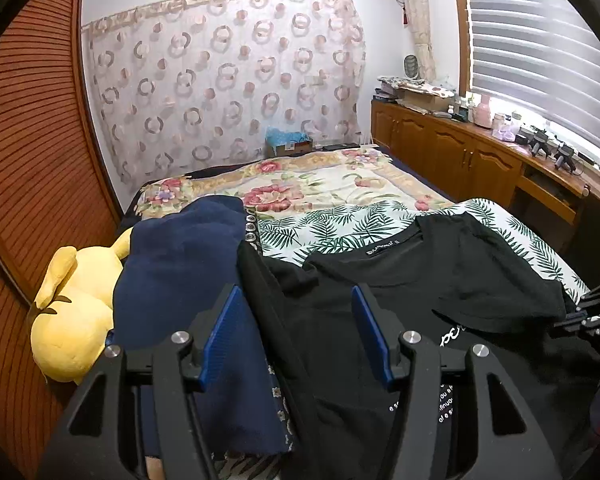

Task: Fold small clothes
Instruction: 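Grasp the folded shirt edge with the right tool, then smooth the edge with the right tool and open it, then close both tools on the black T-shirt's hem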

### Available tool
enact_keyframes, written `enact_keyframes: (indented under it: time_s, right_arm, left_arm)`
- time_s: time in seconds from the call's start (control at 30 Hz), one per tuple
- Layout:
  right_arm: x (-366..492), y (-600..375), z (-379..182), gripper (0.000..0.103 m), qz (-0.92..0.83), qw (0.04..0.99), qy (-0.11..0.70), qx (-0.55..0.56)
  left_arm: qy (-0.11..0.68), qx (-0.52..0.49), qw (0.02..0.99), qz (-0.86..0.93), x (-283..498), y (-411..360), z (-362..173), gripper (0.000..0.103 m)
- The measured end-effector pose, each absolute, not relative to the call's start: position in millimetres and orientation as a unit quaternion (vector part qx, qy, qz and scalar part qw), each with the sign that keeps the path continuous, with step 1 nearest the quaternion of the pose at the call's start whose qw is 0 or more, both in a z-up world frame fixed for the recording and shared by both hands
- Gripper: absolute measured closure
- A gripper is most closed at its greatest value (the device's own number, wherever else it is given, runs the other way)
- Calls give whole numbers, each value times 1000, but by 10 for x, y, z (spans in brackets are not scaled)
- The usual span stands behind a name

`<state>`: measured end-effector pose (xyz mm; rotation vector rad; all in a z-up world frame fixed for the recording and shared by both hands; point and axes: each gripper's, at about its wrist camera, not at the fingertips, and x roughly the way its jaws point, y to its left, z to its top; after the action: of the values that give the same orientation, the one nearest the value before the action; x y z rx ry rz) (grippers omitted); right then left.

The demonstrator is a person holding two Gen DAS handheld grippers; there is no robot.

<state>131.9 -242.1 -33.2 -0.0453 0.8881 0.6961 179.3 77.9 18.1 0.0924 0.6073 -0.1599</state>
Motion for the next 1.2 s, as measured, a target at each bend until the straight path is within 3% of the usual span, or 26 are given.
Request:
enact_keyframes:
  time_s: [0.1,0.17,0.5,0.73,0.97,1.07,1.2]
  right_arm:
    - [1274,-2359,-364,95,329,839,432,-14]
    - [1257,-2306,-404,77,321,839,439,-26]
    - [1233,-2256,-222,72,309,855,412,-64]
    - [1578,-2386,40,63,283,877,381,-78]
    - [2210,-2539,-12,61,231,894,366,-114]
    - [2490,-2611,-137,61,215,896,368,-123]
    - [2865,-2706,-368,61,195,893,385,-130]
  left_arm:
    - [300,45,950,-79,1790,786,173,47]
    - [303,43,949,-78,1784,789,169,47]
    - [321,39,944,-68,1987,875,70,47]
    - [334,34,940,-60,2178,960,-21,47]
    - [343,36,936,-67,2338,983,-111,47]
    - [349,34,934,-75,2398,984,-140,56]
    - [355,38,931,-75,2485,960,-174,58]
